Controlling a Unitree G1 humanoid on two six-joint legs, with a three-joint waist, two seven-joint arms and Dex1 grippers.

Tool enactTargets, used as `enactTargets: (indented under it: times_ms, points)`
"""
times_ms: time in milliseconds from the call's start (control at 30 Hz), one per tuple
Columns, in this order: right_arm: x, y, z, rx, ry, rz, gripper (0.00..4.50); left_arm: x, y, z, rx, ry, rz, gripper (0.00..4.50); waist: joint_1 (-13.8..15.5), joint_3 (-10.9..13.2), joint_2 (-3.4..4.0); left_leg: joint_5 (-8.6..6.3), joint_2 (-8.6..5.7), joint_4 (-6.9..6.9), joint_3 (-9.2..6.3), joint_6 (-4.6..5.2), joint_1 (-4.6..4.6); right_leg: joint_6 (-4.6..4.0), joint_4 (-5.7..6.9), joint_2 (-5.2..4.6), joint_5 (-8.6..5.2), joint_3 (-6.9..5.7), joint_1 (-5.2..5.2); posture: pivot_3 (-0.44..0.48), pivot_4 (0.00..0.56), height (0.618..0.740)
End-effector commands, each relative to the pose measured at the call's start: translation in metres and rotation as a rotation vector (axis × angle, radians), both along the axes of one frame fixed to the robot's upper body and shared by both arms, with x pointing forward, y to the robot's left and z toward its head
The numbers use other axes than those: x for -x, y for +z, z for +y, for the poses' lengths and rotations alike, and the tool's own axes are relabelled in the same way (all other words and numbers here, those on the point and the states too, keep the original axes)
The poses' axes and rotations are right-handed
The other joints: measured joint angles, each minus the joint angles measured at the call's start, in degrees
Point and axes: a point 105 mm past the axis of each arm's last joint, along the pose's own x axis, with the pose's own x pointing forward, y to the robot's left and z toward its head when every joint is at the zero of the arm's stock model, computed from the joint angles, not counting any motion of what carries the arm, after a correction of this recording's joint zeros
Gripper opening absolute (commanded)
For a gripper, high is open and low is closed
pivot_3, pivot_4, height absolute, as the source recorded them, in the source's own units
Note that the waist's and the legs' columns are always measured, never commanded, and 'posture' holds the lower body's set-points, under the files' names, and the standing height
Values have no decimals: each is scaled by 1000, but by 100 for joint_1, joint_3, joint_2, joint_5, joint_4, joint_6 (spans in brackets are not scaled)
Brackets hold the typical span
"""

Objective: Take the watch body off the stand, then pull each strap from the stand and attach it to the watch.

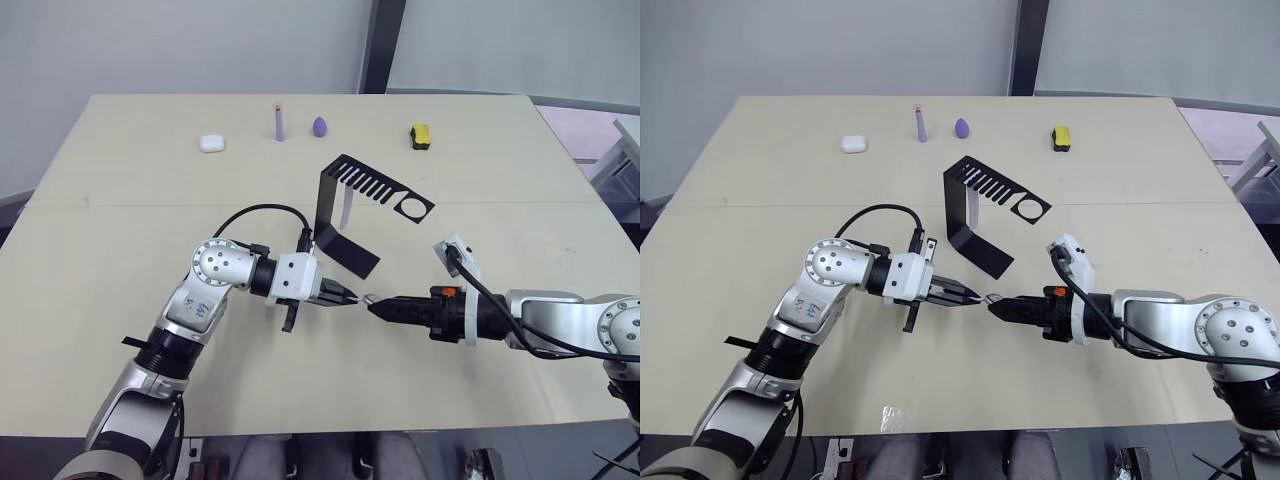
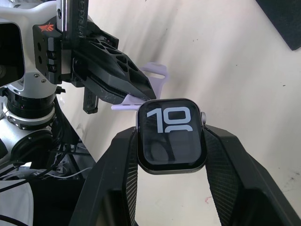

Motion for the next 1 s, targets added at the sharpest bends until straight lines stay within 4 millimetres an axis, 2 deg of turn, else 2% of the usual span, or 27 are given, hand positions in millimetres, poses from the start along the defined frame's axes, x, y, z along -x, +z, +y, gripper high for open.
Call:
enactTargets:
  times_ms: [33, 1000]
  points:
    - [13, 11, 13, -32, 93, -37, 1516, 3, 11, -14, 40, -34, -49, 0, 0, 0, 0, 0, 0, 0, 0, 0, 0, 0, 0, 0, 0, 0, 0, 0, 150, 740]
    - [11, 11, 18, -8, 127, -64, 1516, 0, 14, -25, 59, -33, -61, 0, 0, 0, 0, 0, 0, 0, 0, 1, 0, 0, -1, -1, 0, 0, 0, 0, 150, 740]
